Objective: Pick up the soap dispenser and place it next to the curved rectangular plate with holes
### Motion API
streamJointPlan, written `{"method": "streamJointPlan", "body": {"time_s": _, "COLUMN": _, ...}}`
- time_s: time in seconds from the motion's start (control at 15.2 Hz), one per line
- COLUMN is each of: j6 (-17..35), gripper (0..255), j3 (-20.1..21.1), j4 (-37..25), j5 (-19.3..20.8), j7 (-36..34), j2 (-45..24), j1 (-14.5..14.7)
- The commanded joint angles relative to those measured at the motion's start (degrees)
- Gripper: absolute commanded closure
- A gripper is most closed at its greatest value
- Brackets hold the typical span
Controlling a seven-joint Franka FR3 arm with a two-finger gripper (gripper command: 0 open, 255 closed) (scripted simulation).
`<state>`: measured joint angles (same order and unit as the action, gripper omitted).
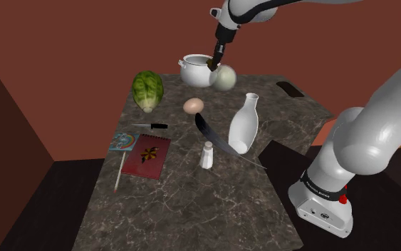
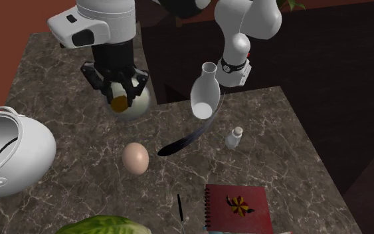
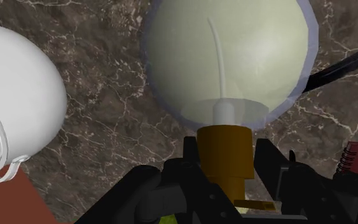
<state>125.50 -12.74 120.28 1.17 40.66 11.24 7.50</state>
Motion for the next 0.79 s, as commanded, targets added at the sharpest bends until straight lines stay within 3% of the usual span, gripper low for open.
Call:
{"method": "streamJointPlan", "body": {"time_s": 0.0, "j6": -0.12, "gripper": 255, "j3": -1.85, "j4": -0.11, "j5": -0.54, "j7": 3.24, "j2": 0.06, "j1": -1.01}}
{"method": "streamJointPlan", "body": {"time_s": 0.73, "j6": -2.1, "gripper": 255, "j3": -12.16, "j4": -4.61, "j5": -5.05, "j7": 20.9, "j2": -3.36, "j1": -6.26}}
